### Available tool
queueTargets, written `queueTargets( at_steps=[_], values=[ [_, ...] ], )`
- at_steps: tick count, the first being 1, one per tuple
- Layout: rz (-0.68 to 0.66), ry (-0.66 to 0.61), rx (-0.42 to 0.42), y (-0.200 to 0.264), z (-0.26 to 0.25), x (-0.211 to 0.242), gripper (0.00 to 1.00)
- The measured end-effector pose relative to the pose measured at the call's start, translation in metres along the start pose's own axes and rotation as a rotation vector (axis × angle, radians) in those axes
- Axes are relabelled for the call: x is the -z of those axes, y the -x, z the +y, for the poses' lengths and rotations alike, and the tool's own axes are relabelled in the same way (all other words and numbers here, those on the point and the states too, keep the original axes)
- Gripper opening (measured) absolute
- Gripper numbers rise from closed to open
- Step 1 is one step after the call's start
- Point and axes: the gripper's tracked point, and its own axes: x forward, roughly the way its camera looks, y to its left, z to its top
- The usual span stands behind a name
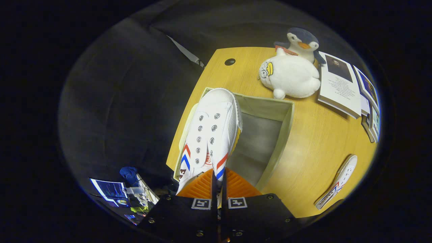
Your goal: Open the storage box then place both shoes into the box .Put the left shoe in first, then the right shoe, with the right side of both shoes facing outward in a uniform manner.
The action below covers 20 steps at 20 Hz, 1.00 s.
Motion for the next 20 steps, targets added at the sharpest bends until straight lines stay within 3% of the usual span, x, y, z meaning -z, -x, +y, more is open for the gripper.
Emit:
queueTargets(
  at_steps=[5,7,10,20],
  values=[
    [0.012,0.015,0.044,-0.019,0.008,-0.004,0.04],
    [0.001,0.027,-0.001,-0.023,0.020,-0.006,0.26],
    [-0.028,0.075,0.020,-0.014,0.011,-0.012,0.99],
    [-0.144,-0.003,0.002,0.052,-0.032,-0.016,0.98]
  ],
)
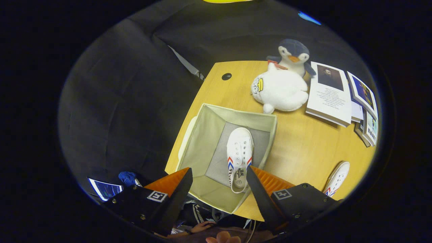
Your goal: Open the storage box then place both shoes into the box .Put the left shoe in first, then the right shoe, with the right side of both shoes facing outward in a uniform manner.
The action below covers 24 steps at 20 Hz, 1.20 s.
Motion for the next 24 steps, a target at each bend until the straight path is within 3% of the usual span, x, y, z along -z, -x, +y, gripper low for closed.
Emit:
queueTargets(
  at_steps=[6,18,24],
  values=[
    [-0.076,-0.069,0.041,0.048,-0.063,0.015,0.98],
    [-0.174,-0.307,0.117,0.097,-0.195,0.058,0.98],
    [-0.134,-0.347,0.254,0.102,-0.271,0.109,0.98]
  ],
)
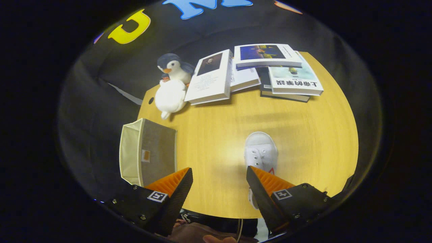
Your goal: Open the storage box then place both shoes into the box .Put the left shoe in first, then the right shoe, with the right side of both shoes facing outward in a uniform manner.
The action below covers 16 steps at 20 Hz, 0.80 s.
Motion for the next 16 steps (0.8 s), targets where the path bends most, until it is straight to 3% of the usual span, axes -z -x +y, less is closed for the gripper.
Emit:
queueTargets(
  at_steps=[6,8,16],
  values=[
    [0.061,-0.079,0.055,-0.016,-0.062,0.034,0.95],
    [0.083,-0.075,0.081,-0.022,-0.078,0.044,0.87],
    [0.170,-0.023,0.094,-0.056,-0.110,0.066,0.87]
  ],
)
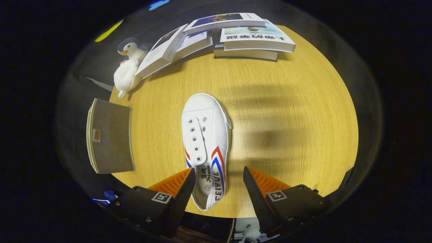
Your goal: Open the storage box then place both shoes into the box .Put the left shoe in first, then the right shoe, with the right side of both shoes facing outward in a uniform manner.
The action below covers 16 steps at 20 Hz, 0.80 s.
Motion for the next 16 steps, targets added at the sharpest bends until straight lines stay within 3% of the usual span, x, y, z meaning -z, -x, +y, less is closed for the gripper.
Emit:
queueTargets(
  at_steps=[6,7,9,10,11,14,16],
  values=[
    [0.072,0.123,0.073,-0.030,-0.010,0.007,0.85],
    [0.095,0.147,0.098,-0.032,-0.013,0.011,0.77],
    [0.090,0.150,0.064,-0.035,-0.002,0.008,0.63],
    [0.098,0.161,0.069,-0.034,-0.001,0.009,0.29],
    [0.097,0.208,0.108,-0.032,-0.008,0.007,0.29],
    [0.079,0.149,0.110,-0.033,-0.011,0.004,0.01],
    [0.080,0.120,0.086,-0.031,-0.009,0.005,0.01]
  ],
)
